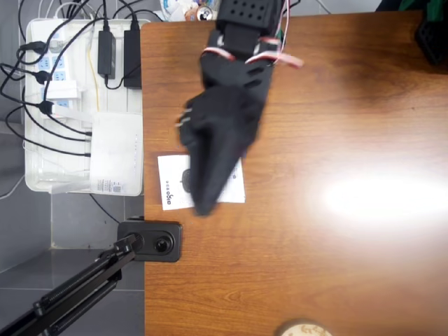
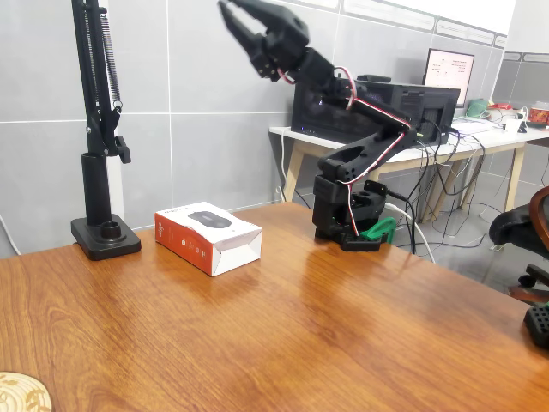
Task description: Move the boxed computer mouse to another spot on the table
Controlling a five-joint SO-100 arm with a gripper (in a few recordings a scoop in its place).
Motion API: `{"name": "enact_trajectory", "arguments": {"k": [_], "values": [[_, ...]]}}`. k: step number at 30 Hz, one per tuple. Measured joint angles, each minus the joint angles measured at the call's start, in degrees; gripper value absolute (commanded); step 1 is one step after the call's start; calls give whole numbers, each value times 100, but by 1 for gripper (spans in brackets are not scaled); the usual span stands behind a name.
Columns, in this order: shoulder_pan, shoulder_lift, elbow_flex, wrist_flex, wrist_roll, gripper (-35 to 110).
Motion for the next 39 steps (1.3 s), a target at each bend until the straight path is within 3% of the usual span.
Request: {"name": "enact_trajectory", "arguments": {"k": [4,6,14,22,27,39], "values": [[-97,387,308,-62,88,0],[-26,422,527,-562,-62,0],[-413,123,2224,-5801,-1257,0],[-167,167,2408,-8745,-3542,0],[141,976,2408,-8991,-4078,0],[-396,1354,2408,-9026,-4104,0]]}}
